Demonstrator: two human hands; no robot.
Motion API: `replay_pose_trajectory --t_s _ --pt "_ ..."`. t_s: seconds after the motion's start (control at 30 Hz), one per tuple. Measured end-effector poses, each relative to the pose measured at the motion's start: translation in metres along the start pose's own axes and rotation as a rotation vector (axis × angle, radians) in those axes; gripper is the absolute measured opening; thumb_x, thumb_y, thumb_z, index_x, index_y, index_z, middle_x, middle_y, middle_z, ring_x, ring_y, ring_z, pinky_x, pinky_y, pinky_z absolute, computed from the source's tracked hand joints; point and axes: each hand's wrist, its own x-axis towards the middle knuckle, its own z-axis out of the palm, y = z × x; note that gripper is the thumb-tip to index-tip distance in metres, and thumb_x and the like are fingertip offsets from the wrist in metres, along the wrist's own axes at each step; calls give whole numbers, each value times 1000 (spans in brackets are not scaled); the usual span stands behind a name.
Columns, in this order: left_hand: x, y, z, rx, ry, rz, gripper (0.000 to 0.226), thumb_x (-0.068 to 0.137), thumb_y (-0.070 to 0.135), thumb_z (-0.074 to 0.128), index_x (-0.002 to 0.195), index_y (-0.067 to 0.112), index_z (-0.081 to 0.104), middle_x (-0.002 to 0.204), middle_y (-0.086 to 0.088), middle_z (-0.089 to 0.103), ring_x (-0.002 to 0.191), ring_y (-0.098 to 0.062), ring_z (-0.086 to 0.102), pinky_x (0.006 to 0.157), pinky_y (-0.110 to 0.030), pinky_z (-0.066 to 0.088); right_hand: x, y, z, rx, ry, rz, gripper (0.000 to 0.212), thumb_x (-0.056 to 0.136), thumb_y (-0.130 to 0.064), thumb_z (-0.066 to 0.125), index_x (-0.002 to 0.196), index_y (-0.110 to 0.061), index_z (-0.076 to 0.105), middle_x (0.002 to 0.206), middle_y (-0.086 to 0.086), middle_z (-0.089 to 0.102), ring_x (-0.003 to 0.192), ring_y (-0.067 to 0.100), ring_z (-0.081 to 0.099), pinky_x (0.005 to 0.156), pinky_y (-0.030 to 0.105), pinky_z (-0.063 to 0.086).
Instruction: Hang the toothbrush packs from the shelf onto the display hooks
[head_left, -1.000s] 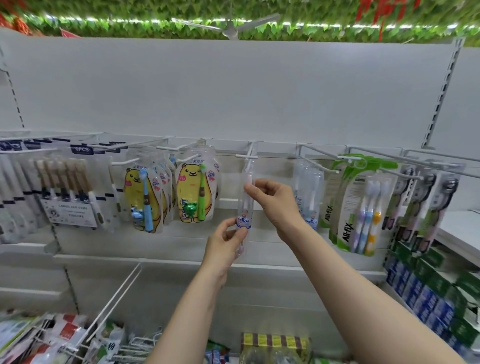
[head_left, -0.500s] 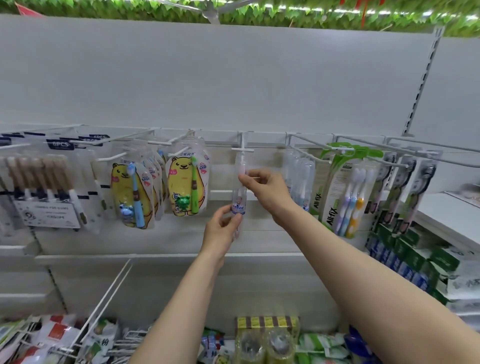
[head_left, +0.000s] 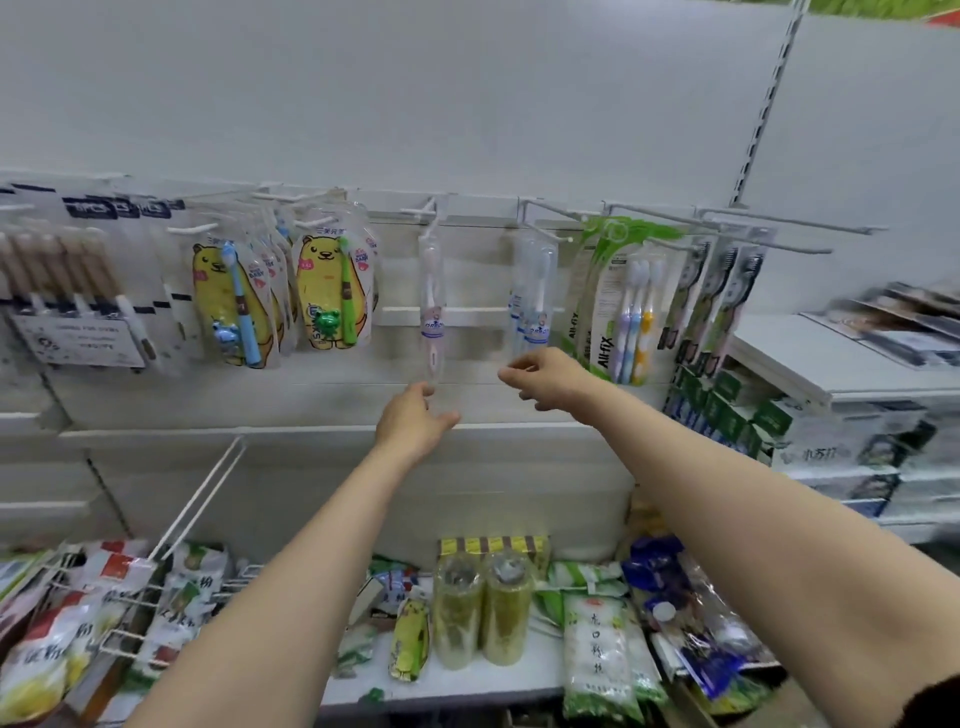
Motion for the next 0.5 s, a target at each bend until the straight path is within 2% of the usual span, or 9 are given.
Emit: replay_pose_trajectory --t_s 0.07,0.13,0.2,0.27,0.5 --pt "-16 17 0 180 -35 74 61 86 34 74 140 21 49 138 -10 55 124 -29 54 102 -40 46 -19 10 -22 -193 -13 -49 43 97 -41 61 127 -11 64 119 7 67 106 26 62 94 38 51" --pt "-31 40 6 328 -54 156 61 85 35 74 139 26 49 140 -9 53 126 -29 52 103 -41 46 -41 22 -48 -400 -2 -84 48 98 -42 58 135 -12 58 131 7 62 119 27 57 101 36 45" --pt "-50 70 18 410 -64 236 62 84 35 75 140 28 48 140 -8 52 129 -29 49 105 -42 44 -66 38 -79 -566 21 -123 51 98 -44 57 140 -14 53 140 8 57 128 29 52 103 38 43" --pt "-73 104 36 463 -64 314 63 85 38 74 141 29 46 140 -10 51 129 -31 48 107 -44 42 -95 58 -113 -688 64 -168 52 98 -45 57 140 -15 51 141 9 56 128 29 52 103 40 45" --pt "-171 223 119 505 9 475 62 92 51 58 145 24 41 144 -8 46 132 -31 44 105 -47 43 -210 133 -241 -824 314 -247 50 100 -44 52 141 -15 49 143 10 52 131 30 45 103 45 44"
